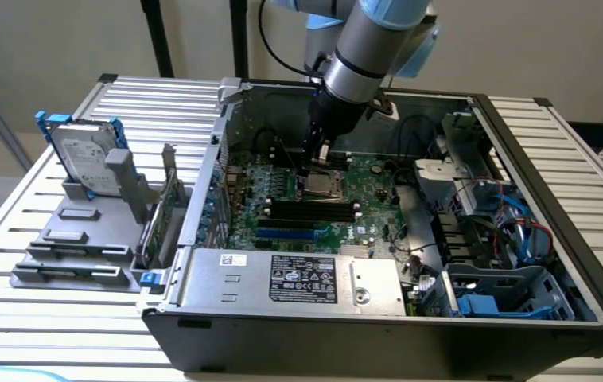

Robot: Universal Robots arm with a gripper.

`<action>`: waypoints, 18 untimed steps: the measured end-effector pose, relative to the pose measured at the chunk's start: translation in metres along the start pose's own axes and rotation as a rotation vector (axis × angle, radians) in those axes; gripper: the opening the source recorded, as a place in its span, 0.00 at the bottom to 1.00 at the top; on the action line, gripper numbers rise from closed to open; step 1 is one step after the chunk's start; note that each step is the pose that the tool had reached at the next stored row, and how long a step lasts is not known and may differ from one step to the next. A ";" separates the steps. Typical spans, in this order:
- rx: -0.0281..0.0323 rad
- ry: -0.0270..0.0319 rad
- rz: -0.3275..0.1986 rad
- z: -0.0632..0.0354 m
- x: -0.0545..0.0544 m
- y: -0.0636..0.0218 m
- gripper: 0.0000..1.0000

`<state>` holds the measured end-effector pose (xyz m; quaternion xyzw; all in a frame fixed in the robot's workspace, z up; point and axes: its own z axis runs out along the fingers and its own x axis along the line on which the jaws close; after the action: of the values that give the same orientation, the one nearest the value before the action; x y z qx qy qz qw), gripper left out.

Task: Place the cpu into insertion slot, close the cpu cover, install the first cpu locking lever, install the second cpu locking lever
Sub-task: 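Close the cpu cover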

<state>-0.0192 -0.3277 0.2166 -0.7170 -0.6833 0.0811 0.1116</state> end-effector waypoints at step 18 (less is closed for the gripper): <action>0.0000 0.0182 0.058 0.0091 -0.001 -0.0044 0.11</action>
<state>-0.0259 -0.3283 0.2090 -0.7372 -0.6612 0.0777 0.1155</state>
